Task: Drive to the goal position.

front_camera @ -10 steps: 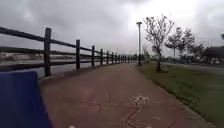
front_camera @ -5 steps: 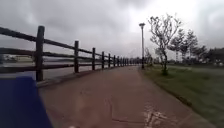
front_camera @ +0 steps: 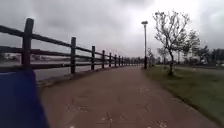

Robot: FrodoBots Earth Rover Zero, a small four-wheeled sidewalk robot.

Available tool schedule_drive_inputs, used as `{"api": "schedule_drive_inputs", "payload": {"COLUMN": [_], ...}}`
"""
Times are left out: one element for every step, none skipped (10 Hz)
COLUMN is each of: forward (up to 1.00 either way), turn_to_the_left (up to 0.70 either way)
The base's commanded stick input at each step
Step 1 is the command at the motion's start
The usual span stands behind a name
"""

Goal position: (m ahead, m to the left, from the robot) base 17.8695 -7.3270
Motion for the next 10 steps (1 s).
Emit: {"api": "schedule_drive_inputs", "payload": {"forward": [0.85, 0.85, 0.85, 0.85, 0.85, 0.85, 0.85, 0.85, 0.85, 0.85], "turn_to_the_left": [-0.16, 0.06, 0.12, 0.14, 0.13, 0.08, 0.12, 0.05, 0.03, 0.07]}}
